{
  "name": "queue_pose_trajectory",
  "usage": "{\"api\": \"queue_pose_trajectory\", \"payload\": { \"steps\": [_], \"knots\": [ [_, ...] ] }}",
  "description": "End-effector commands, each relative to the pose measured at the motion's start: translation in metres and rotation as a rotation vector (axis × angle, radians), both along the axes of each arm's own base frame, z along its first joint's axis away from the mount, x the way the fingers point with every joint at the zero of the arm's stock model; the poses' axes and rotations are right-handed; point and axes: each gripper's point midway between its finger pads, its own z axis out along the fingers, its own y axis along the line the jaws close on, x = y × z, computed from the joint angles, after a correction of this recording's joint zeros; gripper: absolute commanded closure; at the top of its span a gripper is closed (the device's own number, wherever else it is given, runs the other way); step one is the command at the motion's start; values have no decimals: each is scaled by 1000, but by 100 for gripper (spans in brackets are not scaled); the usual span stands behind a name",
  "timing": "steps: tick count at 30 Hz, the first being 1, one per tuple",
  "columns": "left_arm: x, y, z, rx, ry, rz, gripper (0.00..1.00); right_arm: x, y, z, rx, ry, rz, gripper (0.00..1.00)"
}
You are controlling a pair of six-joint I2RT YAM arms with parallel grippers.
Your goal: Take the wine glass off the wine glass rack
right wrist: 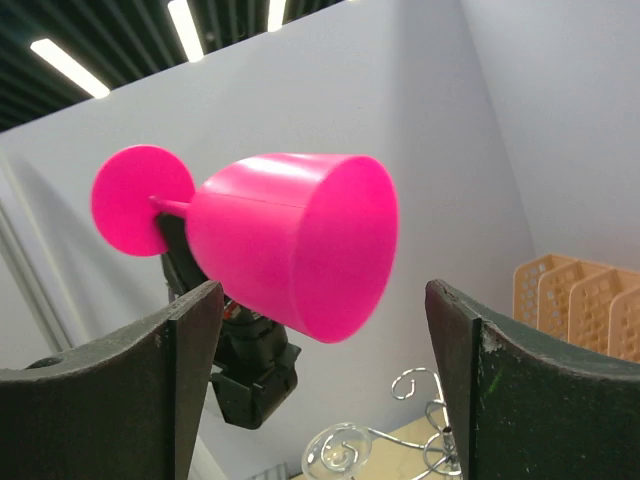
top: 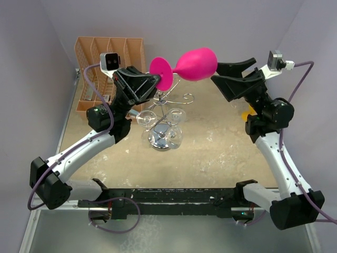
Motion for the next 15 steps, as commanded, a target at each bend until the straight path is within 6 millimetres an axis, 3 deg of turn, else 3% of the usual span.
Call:
{"api": "queue_pose_trajectory", "payload": {
  "steps": [1,10,15],
  "knots": [
    [-17,19,10,-76,1,-77,100,-52,-2,43,-14,-289,30,18],
    [0,1,-3,-6,58,-71,100,-96,-5,48,76,-272,224,38],
    [9,-8,-7,29,78,-56,100,-111,-7,43,97,-235,288,47]
  ]
}}
